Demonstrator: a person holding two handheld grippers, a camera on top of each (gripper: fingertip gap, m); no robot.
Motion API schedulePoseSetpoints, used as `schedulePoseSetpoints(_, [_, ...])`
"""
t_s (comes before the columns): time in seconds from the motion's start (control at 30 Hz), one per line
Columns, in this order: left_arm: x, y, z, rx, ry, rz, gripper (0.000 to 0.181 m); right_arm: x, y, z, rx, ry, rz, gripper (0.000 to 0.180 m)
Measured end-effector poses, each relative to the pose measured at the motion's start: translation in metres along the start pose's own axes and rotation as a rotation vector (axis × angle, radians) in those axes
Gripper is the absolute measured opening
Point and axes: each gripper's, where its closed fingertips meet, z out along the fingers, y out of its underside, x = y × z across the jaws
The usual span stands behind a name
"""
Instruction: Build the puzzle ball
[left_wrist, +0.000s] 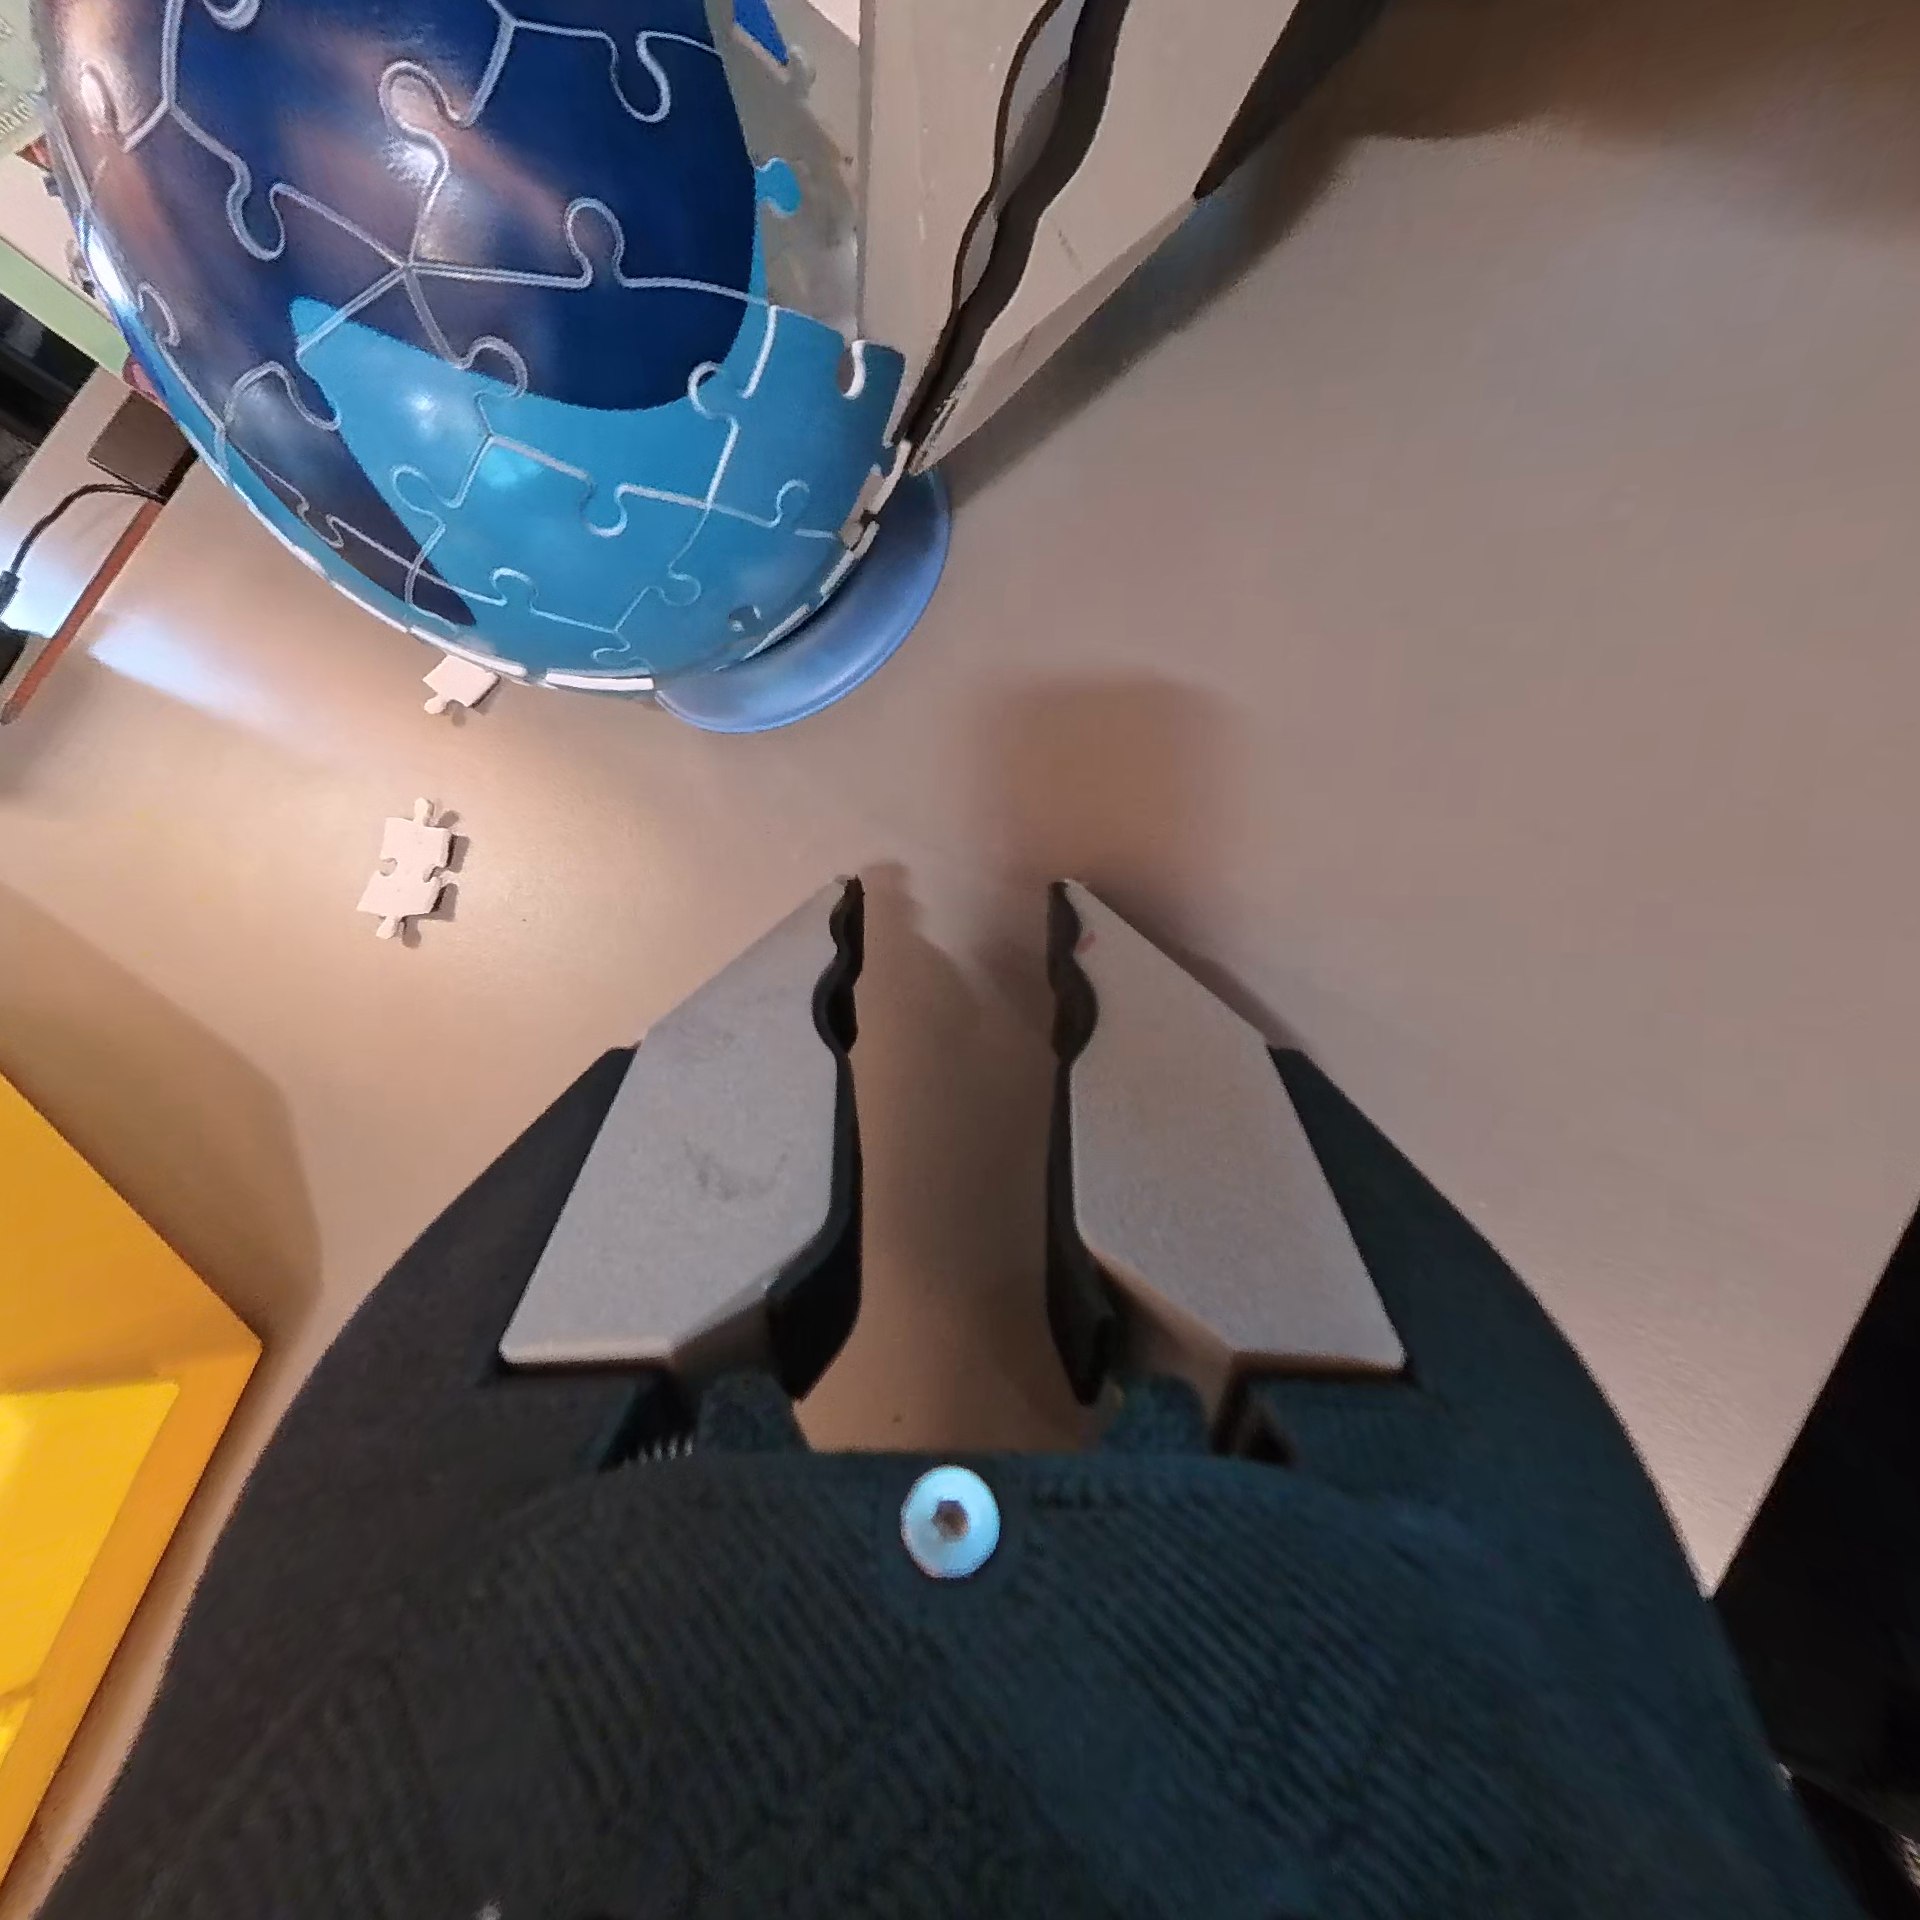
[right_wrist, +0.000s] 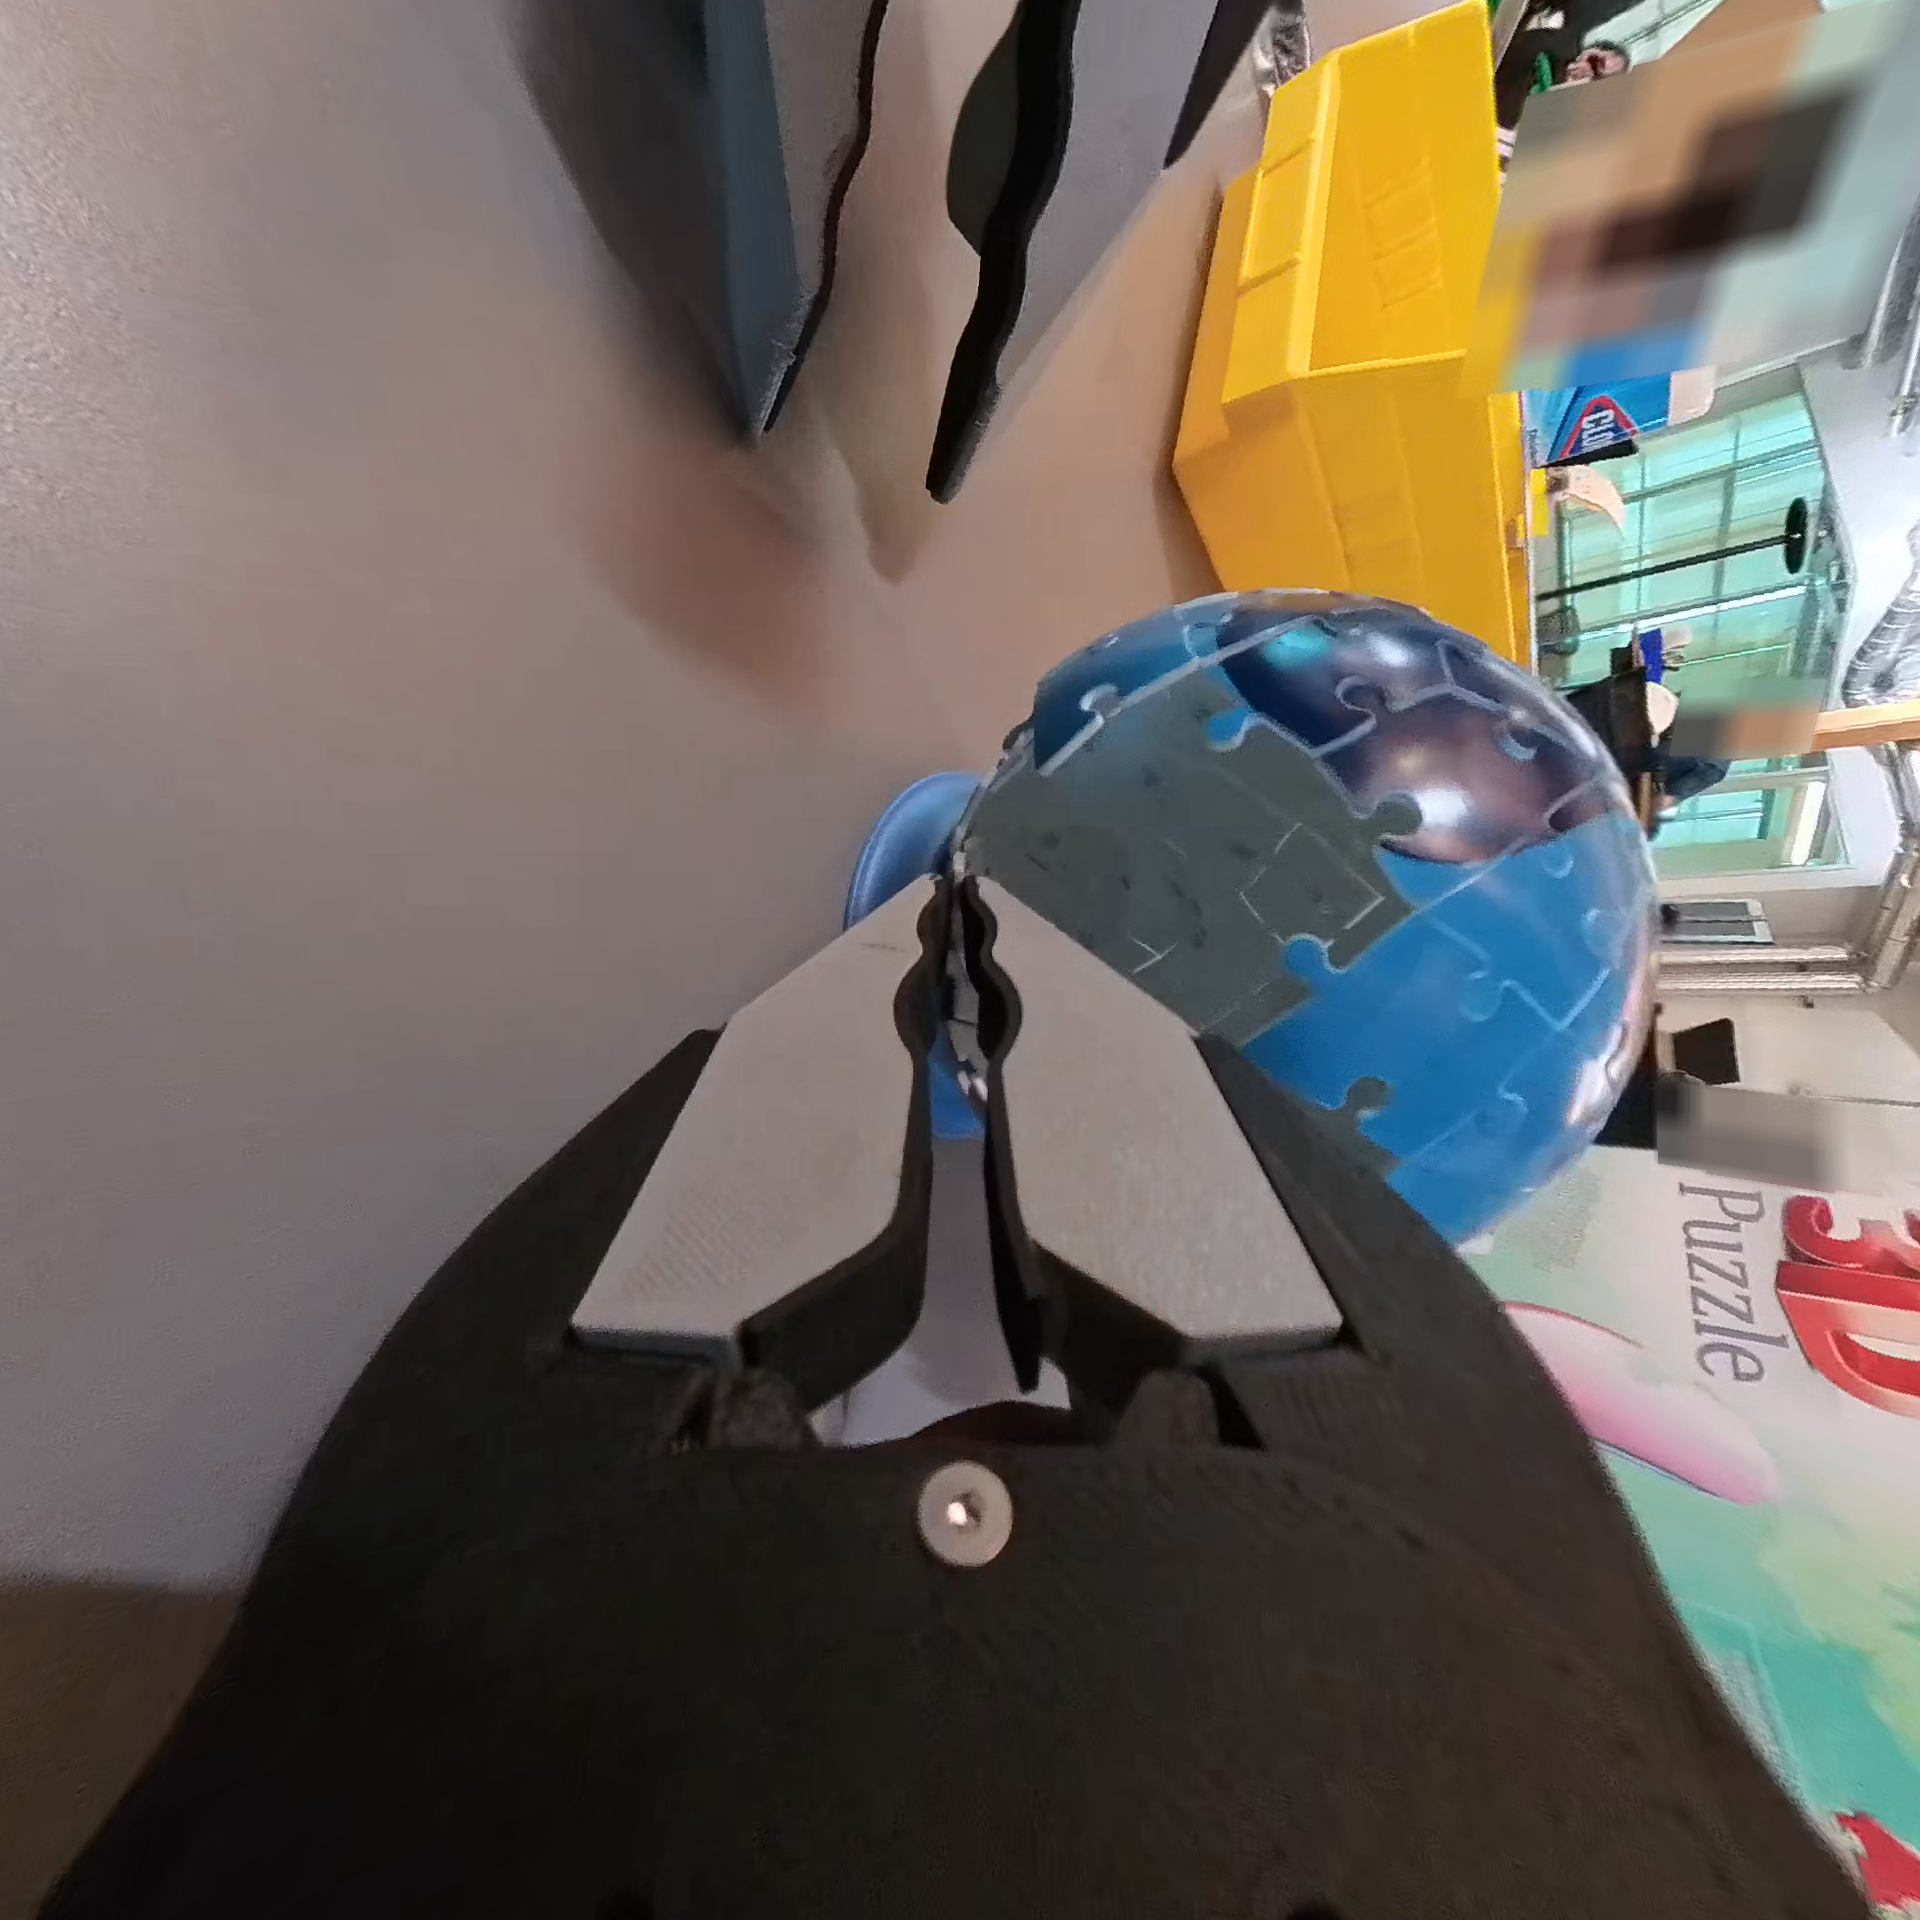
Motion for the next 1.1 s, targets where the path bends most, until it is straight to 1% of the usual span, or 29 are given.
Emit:
schedulePoseSetpoints(0.27, [0.000,0.000,0.000,-0.001,-0.008,0.003,0.034,0.001,0.001,-0.002,0.004,-0.010,0.002,0.000])
schedulePoseSetpoints(0.63, [0.001,-0.001,-0.001,0.001,-0.007,0.016,0.031,0.004,-0.008,-0.012,0.048,0.096,0.049,0.000])
schedulePoseSetpoints(0.73, [0.003,-0.001,0.000,0.001,0.010,0.019,0.027,0.005,-0.011,-0.014,0.055,0.143,0.054,0.000])
schedulePoseSetpoints(0.83, [0.002,-0.001,0.000,0.001,0.007,0.014,0.029,0.010,-0.014,-0.018,0.085,0.196,0.088,0.000])
schedulePoseSetpoints(0.93, [0.001,-0.001,0.001,0.004,-0.009,0.035,0.029,0.014,-0.010,-0.019,0.086,0.245,0.100,0.000])
schedulePoseSetpoints(1.1, [0.004,-0.002,0.000,0.004,-0.007,0.052,0.026,0.018,0.002,-0.018,0.039,0.268,0.107,0.000])
